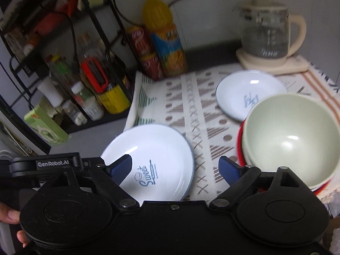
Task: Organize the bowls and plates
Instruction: 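Withdraw both grippers and move them to the white 'Bakery' plate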
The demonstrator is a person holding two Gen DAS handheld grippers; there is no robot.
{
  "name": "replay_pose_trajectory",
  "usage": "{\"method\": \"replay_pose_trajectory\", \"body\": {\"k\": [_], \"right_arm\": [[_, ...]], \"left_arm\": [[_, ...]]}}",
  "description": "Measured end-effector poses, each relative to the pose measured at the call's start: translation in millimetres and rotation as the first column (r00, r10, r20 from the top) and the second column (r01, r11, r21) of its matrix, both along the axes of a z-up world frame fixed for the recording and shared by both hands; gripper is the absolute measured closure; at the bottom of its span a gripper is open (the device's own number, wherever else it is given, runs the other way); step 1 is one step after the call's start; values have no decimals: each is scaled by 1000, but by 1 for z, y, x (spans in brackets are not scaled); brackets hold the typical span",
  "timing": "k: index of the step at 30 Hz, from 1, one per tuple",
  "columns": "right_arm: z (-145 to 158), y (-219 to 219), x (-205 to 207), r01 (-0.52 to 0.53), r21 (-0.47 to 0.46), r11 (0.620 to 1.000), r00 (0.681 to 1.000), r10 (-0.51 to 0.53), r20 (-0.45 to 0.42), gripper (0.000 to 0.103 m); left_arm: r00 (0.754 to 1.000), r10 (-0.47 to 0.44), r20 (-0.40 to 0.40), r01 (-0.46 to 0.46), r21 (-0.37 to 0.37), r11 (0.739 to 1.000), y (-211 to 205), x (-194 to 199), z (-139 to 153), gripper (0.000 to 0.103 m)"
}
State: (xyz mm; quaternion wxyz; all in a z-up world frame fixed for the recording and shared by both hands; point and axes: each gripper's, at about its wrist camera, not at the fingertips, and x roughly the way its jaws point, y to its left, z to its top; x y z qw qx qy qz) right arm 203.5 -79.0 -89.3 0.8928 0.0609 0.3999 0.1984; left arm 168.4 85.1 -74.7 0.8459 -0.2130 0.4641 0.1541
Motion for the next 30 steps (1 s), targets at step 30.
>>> {"method": "replay_pose_trajectory", "body": {"k": [30], "right_arm": [[50,-101,10,186,58,981,979,-190,67,1]], "left_arm": [[984,-152,92,153,2,988,-80,46,38,17]]}}
